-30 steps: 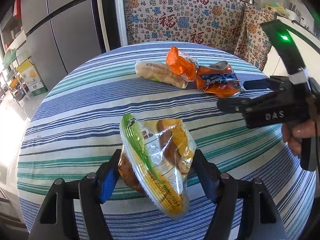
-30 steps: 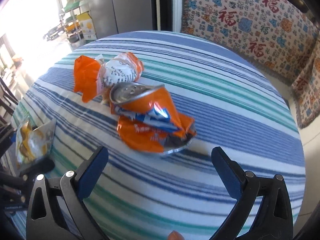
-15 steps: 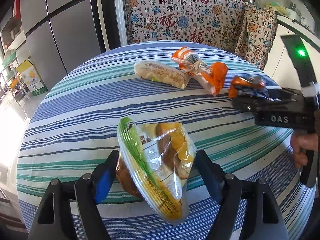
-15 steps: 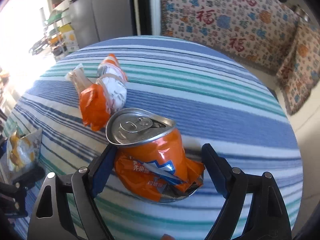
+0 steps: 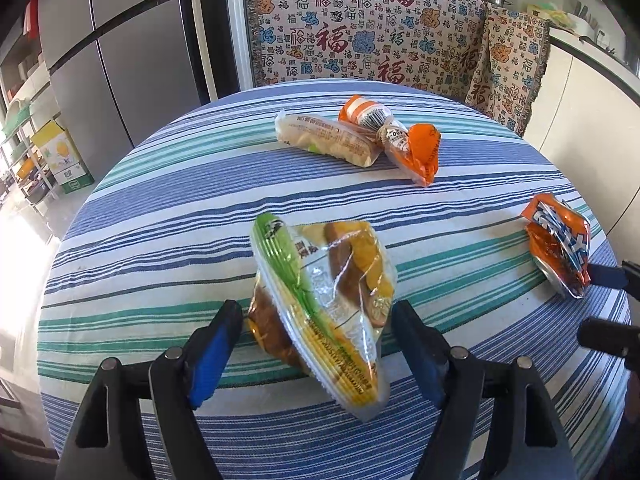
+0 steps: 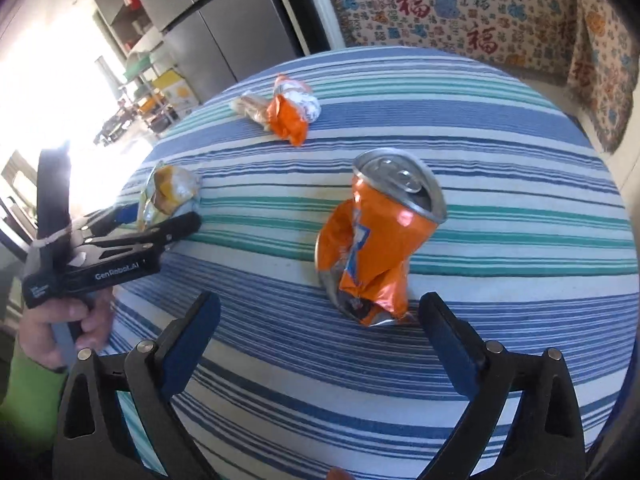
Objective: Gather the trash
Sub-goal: 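Lift the bread bag and orange can above the table with both tools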
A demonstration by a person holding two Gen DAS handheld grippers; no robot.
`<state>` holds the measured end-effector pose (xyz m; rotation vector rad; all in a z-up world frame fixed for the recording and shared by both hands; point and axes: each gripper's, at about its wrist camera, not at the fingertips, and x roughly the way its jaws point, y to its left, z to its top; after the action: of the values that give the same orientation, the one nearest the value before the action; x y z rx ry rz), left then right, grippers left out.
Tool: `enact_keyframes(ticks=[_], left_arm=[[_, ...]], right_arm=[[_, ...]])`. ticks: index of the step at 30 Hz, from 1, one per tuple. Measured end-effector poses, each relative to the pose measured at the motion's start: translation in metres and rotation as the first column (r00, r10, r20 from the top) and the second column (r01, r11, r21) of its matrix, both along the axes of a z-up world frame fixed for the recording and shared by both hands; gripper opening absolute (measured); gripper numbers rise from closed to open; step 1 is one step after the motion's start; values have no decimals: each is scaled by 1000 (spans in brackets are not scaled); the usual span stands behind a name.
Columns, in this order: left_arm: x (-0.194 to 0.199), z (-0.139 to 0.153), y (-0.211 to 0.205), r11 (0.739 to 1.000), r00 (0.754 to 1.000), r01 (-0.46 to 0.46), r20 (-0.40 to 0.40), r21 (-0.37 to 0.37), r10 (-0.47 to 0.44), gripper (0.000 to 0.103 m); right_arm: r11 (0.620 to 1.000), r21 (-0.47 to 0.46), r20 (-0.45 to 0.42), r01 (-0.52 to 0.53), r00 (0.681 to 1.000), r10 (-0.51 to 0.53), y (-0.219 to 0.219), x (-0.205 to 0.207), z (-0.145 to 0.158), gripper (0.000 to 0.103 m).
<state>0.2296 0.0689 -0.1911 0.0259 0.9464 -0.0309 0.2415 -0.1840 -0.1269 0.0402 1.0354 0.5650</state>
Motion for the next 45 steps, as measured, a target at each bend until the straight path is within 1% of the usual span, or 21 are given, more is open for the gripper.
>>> enact_keyframes(ticks=[1, 2, 5, 8, 10, 12, 14, 16, 17, 18, 19, 20, 21, 23, 25, 32, 37, 45], left_arm=[[0, 0, 0, 1000, 1000, -2, 1, -1, 2, 79], [1, 0, 0, 1000, 1000, -4, 1, -2, 4, 79], [1, 1, 1, 1000, 1000, -3, 0, -29, 3, 79], [3, 4, 6, 996, 1000, -5, 1, -90, 5, 78], [3, 7, 10, 995, 1000, -15, 7, -96, 16, 78], [2, 11, 14, 994, 1000, -22, 15, -103, 24, 74], [2, 13, 17, 992, 1000, -18, 17, -127, 20, 73], [2, 12, 15, 992, 1000, -16, 18, -125, 18, 73], [3, 11, 14, 992, 1000, -12, 18, -122, 15, 70], [4, 11, 11, 992, 1000, -7, 18, -124, 9, 62], [4, 11, 9, 992, 1000, -2, 17, -126, 4, 60], [3, 12, 8, 993, 1000, -2, 24, -118, 5, 57], [3, 12, 7, 994, 1000, 0, 30, -108, 3, 51], [2, 15, 4, 995, 999, 10, 35, -97, -7, 46], [2, 16, 2, 994, 999, 17, 39, -108, -13, 44], [-5, 22, -13, 989, 997, 63, 58, -133, -55, 42], [-9, 23, -29, 982, 993, 106, 63, -159, -97, 40], [-24, 29, -62, 970, 982, 182, 79, -159, -171, 37]], right_arm=[[999, -40, 17, 20, 1000, -20, -3, 3, 0, 100], [998, -52, 14, 43, 999, -42, -7, 7, 0, 100], [997, 11, -32, 78, 996, -78, -14, 13, -4, 100], [994, -13, -7, 111, 994, -111, -5, 13, -2, 99], [991, -11, -8, 131, 991, -131, 0, 19, -1, 95], [989, 1, -13, 150, 989, -150, 6, 24, 1, 94], [985, -15, -10, 170, 985, -170, 10, 28, 4, 94], [981, -36, -26, 192, 981, -193, 11, 34, 1, 94], [978, -44, -36, 205, 978, -207, 10, 37, -2, 92], [976, -46, -42, 215, 975, -217, 8, 37, -3, 83], [975, -50, -49, 218, 974, -221, 6, 38, -4, 74], [975, -52, -56, 218, 974, -220, 4, 37, -5, 45], [975, -32, -60, 218, 974, -220, 1, 35, -4, 36], [974, -25, -52, 225, 973, -226, -5, 31, 0, 35], [975, -8, -38, 220, 975, -221, -9, 25, 6, 35], [978, 1, 5, 206, 978, -206, -23, 5, 21, 34], [977, 3, 17, 212, 977, -212, -33, -5, 25, 34], [976, 20, 35, 216, 976, -216, -54, -21, 29, 34]])
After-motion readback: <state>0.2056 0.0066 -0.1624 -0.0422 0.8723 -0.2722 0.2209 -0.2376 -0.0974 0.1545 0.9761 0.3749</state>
